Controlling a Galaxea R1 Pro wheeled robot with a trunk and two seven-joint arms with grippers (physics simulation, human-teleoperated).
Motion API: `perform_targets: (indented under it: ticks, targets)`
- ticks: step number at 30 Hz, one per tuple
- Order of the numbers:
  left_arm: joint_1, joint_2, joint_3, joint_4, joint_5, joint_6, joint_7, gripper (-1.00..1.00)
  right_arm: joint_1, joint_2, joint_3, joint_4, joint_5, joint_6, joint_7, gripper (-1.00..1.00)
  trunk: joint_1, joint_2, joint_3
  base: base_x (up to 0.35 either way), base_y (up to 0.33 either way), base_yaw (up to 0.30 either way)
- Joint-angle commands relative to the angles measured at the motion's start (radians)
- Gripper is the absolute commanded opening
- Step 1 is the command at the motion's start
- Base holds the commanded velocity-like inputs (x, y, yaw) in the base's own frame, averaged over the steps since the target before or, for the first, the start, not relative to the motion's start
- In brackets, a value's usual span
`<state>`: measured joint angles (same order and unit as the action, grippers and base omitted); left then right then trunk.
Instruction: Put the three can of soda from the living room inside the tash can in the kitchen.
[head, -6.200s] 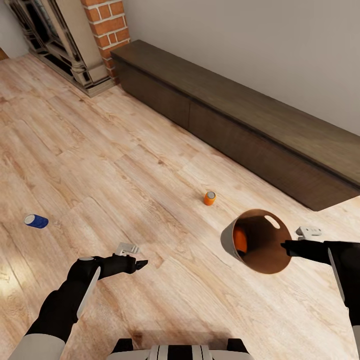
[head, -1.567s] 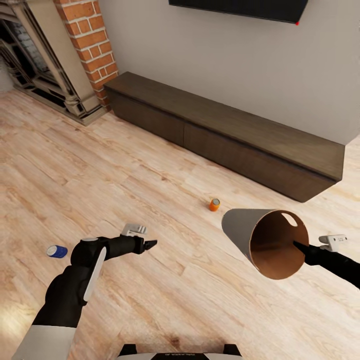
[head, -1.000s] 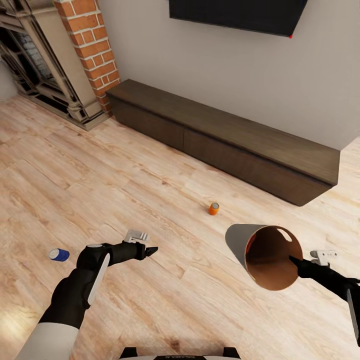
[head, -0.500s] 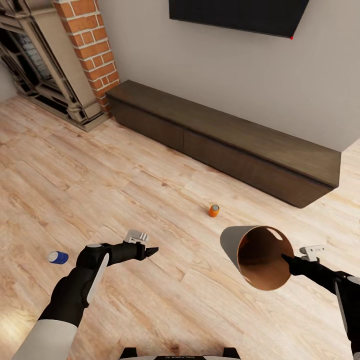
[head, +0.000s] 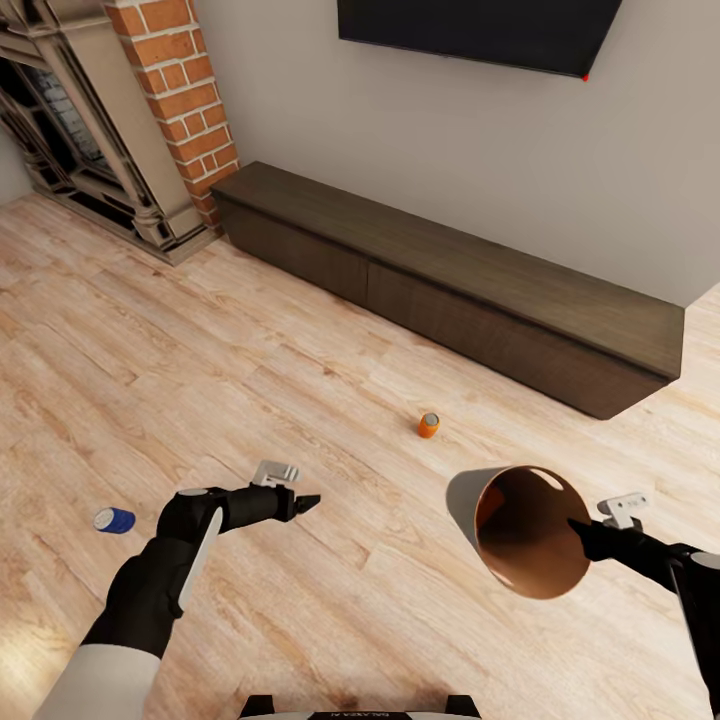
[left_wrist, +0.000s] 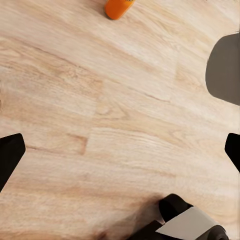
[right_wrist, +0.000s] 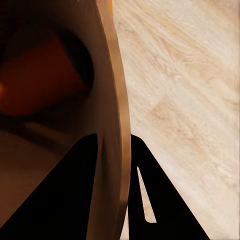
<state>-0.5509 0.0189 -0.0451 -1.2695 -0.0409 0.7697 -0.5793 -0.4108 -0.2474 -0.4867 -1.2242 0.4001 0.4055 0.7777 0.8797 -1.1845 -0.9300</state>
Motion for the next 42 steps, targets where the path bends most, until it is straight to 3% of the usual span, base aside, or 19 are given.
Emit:
perform_targets:
  ticks: [1,4,5,14,37,42]
  targets:
    - [0.001,-0.001,0.000,-0.006,0.000,0.006,0.005,1.00,0.000,0.000,0.006,-0.006,-0.005,0.006,0.007,-1.00,0.000,0.000,0.000,0.010,0.000,0.000]
    - [0.003,-0.003,0.003,-0.023,0.000,0.023,-0.001,1.00,0.005,-0.002,0.024,-0.021,0.006,0.013,0.013,-1.00,0.000,0.000,0.000,0.005,0.000,0.000]
    - [0.003,-0.004,0.003,-0.056,0.000,0.043,-0.009,1.00,0.005,-0.002,0.065,-0.057,-0.223,0.040,0.080,-1.00,0.000,0.000,0.000,0.002,0.000,0.000]
    - [0.003,-0.004,0.004,-0.063,-0.001,0.044,-0.042,1.00,0.006,-0.003,0.069,-0.067,-0.224,0.041,0.087,-1.00,0.000,0.000,0.000,0.000,0.000,0.000]
    - [0.003,-0.004,0.005,-0.063,-0.001,0.043,-0.045,1.00,0.007,-0.003,0.071,-0.078,-0.224,0.037,0.087,-1.00,0.000,0.000,0.000,0.000,0.000,0.000]
    - [0.003,-0.004,0.007,-0.064,0.000,0.043,-0.074,1.00,0.007,-0.006,0.069,-0.078,-0.224,0.040,0.089,-1.00,0.000,0.000,0.000,0.000,0.000,0.000]
